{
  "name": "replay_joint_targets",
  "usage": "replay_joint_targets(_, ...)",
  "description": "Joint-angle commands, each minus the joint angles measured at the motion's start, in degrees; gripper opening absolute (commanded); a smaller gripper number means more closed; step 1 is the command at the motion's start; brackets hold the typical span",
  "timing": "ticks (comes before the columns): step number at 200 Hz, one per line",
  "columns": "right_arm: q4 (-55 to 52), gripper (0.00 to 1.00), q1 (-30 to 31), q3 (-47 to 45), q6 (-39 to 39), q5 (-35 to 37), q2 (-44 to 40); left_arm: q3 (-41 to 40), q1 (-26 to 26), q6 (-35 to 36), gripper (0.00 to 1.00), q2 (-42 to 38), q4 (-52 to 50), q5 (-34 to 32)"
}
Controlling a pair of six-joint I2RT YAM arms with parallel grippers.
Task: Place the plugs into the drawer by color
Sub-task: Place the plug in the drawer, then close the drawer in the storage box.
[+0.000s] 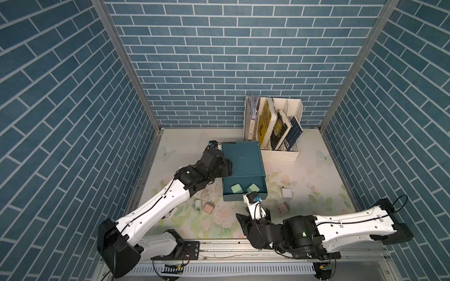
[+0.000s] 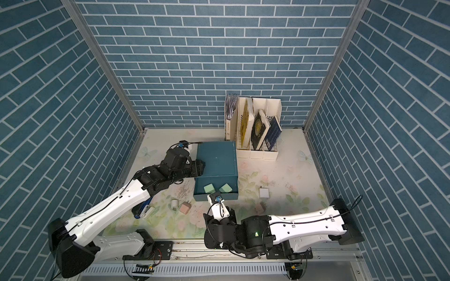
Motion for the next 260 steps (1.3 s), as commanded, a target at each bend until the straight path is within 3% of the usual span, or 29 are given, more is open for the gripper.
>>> replay_joint_targets(1, -1.9, 0.52, -0.6, -0.9, 9.6, 2.9, 1.0, -1.6, 0.6, 1.5, 0.68, -1.1, 2.1, 1.0)
replay_joint_targets(36, -4.0, 0.52, -5.6, 1.1, 12.8, -0.7, 5.2, -3.9, 0.9, 2.0, 0.67, -2.1, 2.8, 1.1)
replay_joint_targets(136, 2.7, 0.35, -18.4, 4.0, 2.9, -4.2, 8.0, -6.0, 1.2, 5.6, 0.63, -3.1, 3.9, -0.5)
replay_joint_targets(180, 7.7, 0.34, -22.9, 4.6, -2.4, -4.2, 9.5, -7.2, 1.2, 6.4, 0.6, -3.3, 4.8, -0.3)
replay_joint_targets(229, 9.4, 0.34, -25.9, 4.6, -3.1, -4.0, 10.9, -7.5, 1.2, 6.6, 0.59, -3.7, 4.9, -0.3)
replay_joint_targets(260, 9.6, 0.39, -26.3, 3.7, -2.7, -4.0, 11.1, -7.7, 1.2, 6.9, 0.58, -3.8, 4.6, 0.4)
